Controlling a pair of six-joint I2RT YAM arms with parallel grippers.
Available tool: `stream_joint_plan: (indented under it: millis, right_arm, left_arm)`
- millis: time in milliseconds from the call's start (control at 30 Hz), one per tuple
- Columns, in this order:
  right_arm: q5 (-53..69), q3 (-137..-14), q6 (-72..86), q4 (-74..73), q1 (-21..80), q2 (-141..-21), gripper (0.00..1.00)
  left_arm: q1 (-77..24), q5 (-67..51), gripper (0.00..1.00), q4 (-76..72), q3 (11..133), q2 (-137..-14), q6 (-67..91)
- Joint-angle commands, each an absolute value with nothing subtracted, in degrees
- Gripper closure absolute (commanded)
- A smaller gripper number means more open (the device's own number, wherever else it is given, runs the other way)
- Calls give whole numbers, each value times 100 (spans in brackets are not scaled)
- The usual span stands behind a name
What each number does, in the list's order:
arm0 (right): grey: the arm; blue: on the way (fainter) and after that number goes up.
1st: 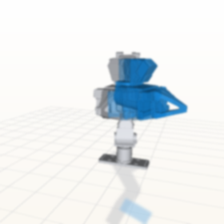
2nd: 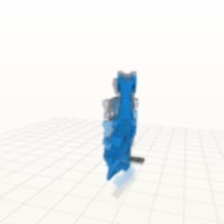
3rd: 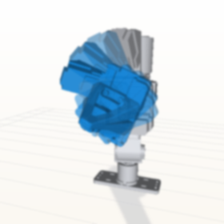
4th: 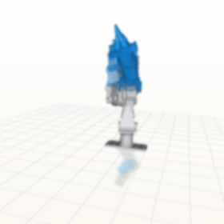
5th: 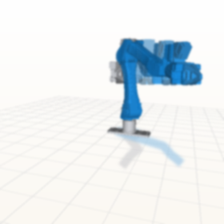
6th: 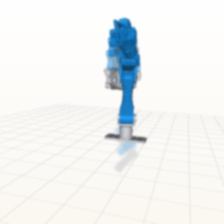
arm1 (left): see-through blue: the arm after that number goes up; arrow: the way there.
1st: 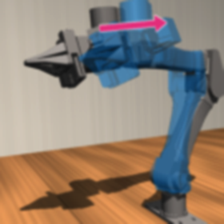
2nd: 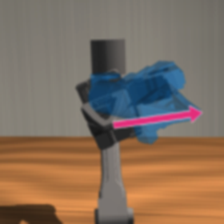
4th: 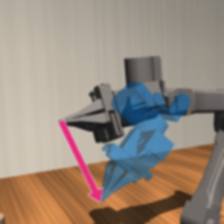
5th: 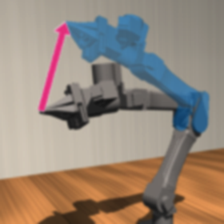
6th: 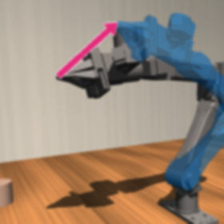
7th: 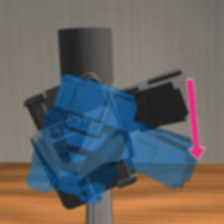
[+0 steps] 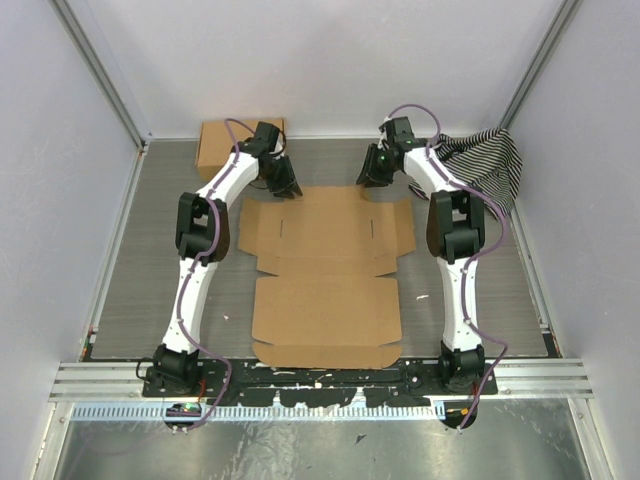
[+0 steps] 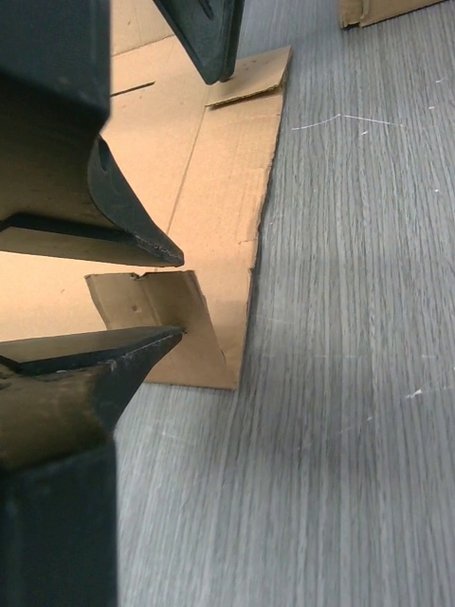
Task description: Fold the paper box
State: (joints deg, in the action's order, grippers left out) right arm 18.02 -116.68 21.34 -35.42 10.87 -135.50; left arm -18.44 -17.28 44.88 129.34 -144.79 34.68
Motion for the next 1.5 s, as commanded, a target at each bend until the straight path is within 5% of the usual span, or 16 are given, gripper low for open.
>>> stream_joint_plan:
  millis: [0, 700, 1000, 1200, 1467]
  right_arm:
    - [1967, -11901, 2127, -3464, 1214, -13732, 62]
    - [1336, -12173, 2242, -3745, 1300, -13990, 60]
    - [852, -11941, 2203, -3765, 1294, -14150, 62]
    - [519, -11505, 2267, -3630, 1287, -13166, 61]
    - [588, -9711, 2149, -3658, 1283, -11093, 46]
  left_arm:
    - [-1832, -1727, 63, 4533, 13115, -14566, 3480]
    - [-1594, -1730, 56, 5351, 13174, -14211, 3058]
    - [-1552, -1511, 55, 5631, 12543, -12999, 2731]
    - [-1494, -1209, 52, 5803, 11795, -11977, 2524]
    - [-1326, -1152, 46, 5125, 9197, -10157, 2509]
